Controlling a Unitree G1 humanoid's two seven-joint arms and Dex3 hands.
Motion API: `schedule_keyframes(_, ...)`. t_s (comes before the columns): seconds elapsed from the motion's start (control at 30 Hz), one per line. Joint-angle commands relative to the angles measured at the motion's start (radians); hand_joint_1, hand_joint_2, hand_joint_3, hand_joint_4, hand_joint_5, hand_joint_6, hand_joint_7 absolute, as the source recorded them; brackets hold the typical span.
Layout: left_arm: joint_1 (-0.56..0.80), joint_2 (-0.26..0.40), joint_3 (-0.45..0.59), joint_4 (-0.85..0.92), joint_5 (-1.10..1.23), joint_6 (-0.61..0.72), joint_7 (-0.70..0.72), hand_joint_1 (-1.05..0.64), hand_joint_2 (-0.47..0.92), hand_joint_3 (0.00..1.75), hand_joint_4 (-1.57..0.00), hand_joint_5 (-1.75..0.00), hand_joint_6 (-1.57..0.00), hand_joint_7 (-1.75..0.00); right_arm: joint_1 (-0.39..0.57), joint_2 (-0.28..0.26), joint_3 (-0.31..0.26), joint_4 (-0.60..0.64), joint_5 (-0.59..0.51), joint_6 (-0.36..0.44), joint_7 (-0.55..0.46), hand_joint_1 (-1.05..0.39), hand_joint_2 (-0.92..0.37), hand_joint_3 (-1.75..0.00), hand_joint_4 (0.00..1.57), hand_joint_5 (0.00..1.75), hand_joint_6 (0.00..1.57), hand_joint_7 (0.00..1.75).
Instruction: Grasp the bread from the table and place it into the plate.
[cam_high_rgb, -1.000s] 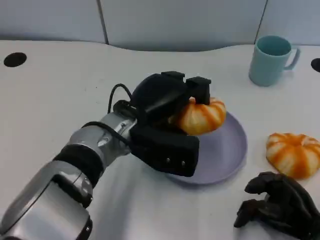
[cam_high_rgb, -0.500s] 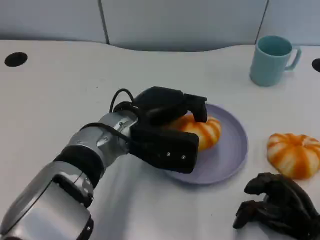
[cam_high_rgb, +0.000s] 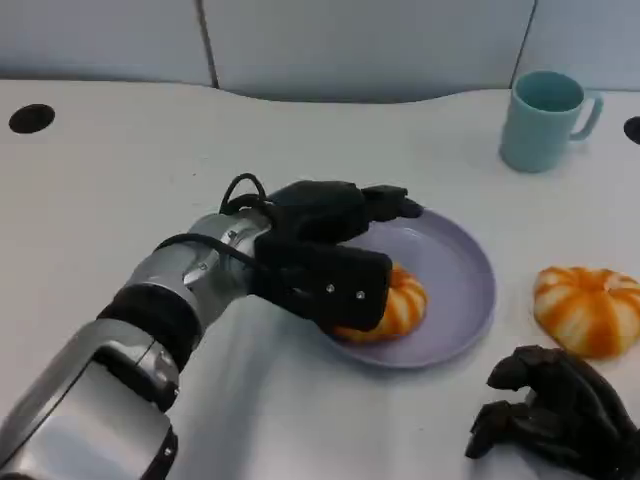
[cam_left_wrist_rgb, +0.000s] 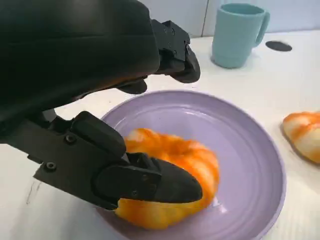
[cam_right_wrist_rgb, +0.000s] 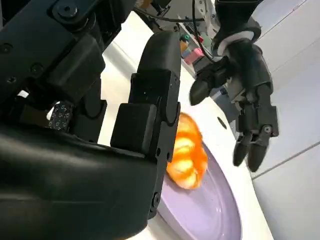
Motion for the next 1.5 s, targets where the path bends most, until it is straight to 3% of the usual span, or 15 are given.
schedule_keyframes(0.03,0.023,0.042,0.021,-0.038,-0.019,-0.038,0.021,-0.90,0.92,0.41,0.00,-0.52,0.00,-0.44,0.010,-0.020,-0.009,0.012,-0.003,0.008,-0.012,-1.05,-0.35,0.00,1.57,0.40,1.57,0.22)
schedule_keyframes(0.33,0.093,0.087,0.098,-0.123,-0.109,-0.089,-0.004,-0.95,0.92,0.42,0.00,-0.34,0.00,-0.36,0.005,-0.024,-0.010,0.026,-0.005,-0.001,-0.002,-1.05,-0.35,-0.01,1.57,0.40,1.57,0.22)
schedule_keyframes(0.47,0.175,0.091,0.185,-0.183,-0.241,-0.116,-0.049,-0.94,0.92,0.40,0.00,-0.43,-0.01,-0.41,0.008,-0.024,-0.010,0.024,-0.006,-0.002,-0.003,-1.05,-0.36,-0.01,1.57,0.40,1.57,0.22)
schedule_keyframes(0.63,0.374,0.065,0.346,-0.327,-0.529,-0.149,-0.154,-0.85,0.92,0.36,-0.03,-0.89,-0.19,-0.43,0.012,-0.020,-0.007,0.019,-0.004,-0.007,-0.001,-1.05,-0.36,-0.01,1.57,0.39,1.57,0.21)
schedule_keyframes(0.73,0.502,0.059,0.402,-0.451,-0.653,-0.133,-0.205,-0.82,0.92,0.36,-0.13,-0.95,-0.28,-0.38,0.007,-0.019,-0.008,0.026,-0.004,-0.006,-0.006,-1.05,-0.36,-0.01,1.57,0.39,1.57,0.21)
schedule_keyframes(0.9,0.706,0.049,0.466,-0.659,-0.825,-0.071,-0.277,-0.69,0.92,0.38,-0.38,-0.92,-0.37,-0.24,-0.003,-0.016,-0.009,0.033,0.000,0.007,-0.014,-1.05,-0.35,0.00,1.57,0.40,1.57,0.22)
schedule_keyframes(1.0,0.811,0.025,0.504,-0.772,-0.949,0.018,-0.313,-0.65,0.92,0.32,-0.56,-0.85,-0.53,-0.19,-0.010,-0.015,-0.007,0.045,-0.006,-0.009,-0.010,-1.05,-0.35,0.00,1.57,0.40,1.57,0.22)
schedule_keyframes(1.17,0.843,0.016,0.522,-0.832,-0.969,0.076,-0.328,-0.64,0.92,0.31,-0.60,-0.83,-0.58,-0.18,-0.012,-0.016,-0.005,0.053,-0.007,-0.021,-0.006,-1.05,-0.36,-0.01,1.57,0.41,1.57,0.21)
schedule_keyframes(1.2,0.902,0.012,0.551,-0.893,-1.040,0.140,-0.318,-0.64,0.92,0.31,-0.60,-0.83,-0.58,-0.17,-0.014,-0.015,-0.004,0.057,-0.009,-0.026,-0.007,-1.05,-0.36,-0.01,1.57,0.41,1.57,0.21)
schedule_keyframes(1.23,0.954,0.008,0.578,-0.944,-1.103,0.192,-0.313,-0.61,0.92,0.36,-0.54,-1.33,-0.61,-0.74,-0.016,-0.014,-0.004,0.063,-0.009,-0.031,-0.005,-1.05,-0.36,-0.01,1.57,0.40,1.57,0.21)
schedule_keyframes(1.27,0.998,0.002,0.601,-0.987,-1.161,0.241,-0.312,-0.58,0.92,0.40,-0.52,-1.53,-0.51,-1.15,-0.018,-0.013,-0.005,0.070,-0.009,-0.038,-0.001,-1.05,-0.36,-0.01,1.57,0.40,1.57,0.21)
schedule_keyframes(1.3,1.025,-0.002,0.616,-1.018,-1.195,0.277,-0.312,-0.54,0.92,0.44,-0.53,-1.66,-0.41,-1.45,-0.020,-0.012,-0.005,0.075,-0.009,-0.043,0.002,-1.05,-0.37,-0.01,1.57,0.40,1.57,0.21)
schedule_keyframes(1.4,1.078,-0.010,0.634,-1.070,-1.207,0.327,-0.305,-0.50,0.92,0.49,-0.56,-1.73,-0.32,-1.67,-0.022,-0.014,-0.003,0.083,-0.011,-0.052,0.012,-1.05,-0.37,-0.01,1.57,0.40,1.57,0.20)
schedule_keyframes(1.5,1.126,-0.020,0.639,-1.094,-1.148,0.326,-0.276,-0.47,0.92,0.49,-0.65,-1.75,-0.34,-1.74,-0.019,-0.016,-0.002,0.078,-0.010,-0.048,0.011,-1.05,-0.38,-0.01,1.57,0.40,1.57,0.20)
